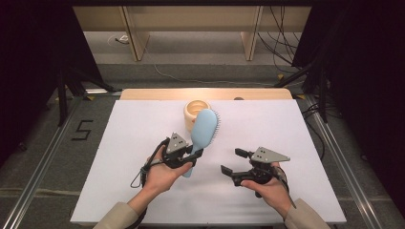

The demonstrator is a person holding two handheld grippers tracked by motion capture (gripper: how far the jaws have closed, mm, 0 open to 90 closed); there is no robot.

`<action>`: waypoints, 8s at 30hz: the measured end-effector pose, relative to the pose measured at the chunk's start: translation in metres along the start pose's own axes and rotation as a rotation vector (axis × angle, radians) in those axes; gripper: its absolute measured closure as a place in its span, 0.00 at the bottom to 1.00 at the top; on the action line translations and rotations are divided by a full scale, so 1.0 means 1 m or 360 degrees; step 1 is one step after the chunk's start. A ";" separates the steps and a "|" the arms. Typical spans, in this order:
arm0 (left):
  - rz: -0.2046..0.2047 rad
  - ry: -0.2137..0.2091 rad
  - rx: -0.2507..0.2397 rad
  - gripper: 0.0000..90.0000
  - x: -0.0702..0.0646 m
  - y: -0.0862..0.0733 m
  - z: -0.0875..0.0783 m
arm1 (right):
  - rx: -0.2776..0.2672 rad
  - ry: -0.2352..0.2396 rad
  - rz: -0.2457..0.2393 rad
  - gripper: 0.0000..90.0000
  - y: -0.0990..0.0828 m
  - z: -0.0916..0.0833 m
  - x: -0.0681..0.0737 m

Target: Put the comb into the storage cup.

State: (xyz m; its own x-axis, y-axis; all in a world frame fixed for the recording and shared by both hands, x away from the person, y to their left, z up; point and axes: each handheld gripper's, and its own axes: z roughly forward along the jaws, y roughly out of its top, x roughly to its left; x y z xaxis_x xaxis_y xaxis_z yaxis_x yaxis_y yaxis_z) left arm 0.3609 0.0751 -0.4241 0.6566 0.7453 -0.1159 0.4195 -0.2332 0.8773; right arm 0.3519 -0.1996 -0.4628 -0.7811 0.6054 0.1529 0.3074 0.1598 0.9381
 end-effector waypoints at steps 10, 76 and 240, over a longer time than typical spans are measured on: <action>0.0006 -0.0016 0.0000 0.77 -0.005 0.000 0.003 | 0.0005 0.0012 0.0000 0.14 0.000 0.004 0.002; 0.0013 -0.0041 -0.0038 0.77 -0.023 0.002 0.015 | 0.0082 0.0102 0.0004 0.14 -0.004 0.031 0.018; -0.0104 -0.0080 0.0012 0.67 -0.032 0.002 0.022 | 0.0244 0.0422 0.0632 0.72 -0.012 0.060 0.021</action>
State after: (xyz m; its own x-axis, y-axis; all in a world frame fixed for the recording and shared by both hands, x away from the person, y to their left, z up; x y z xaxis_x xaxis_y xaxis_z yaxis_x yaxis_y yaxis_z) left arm 0.3545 0.0374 -0.4293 0.6581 0.7270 -0.1961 0.4670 -0.1898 0.8637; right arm 0.3640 -0.1422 -0.4896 -0.6927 0.4270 0.5812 0.6698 0.0822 0.7379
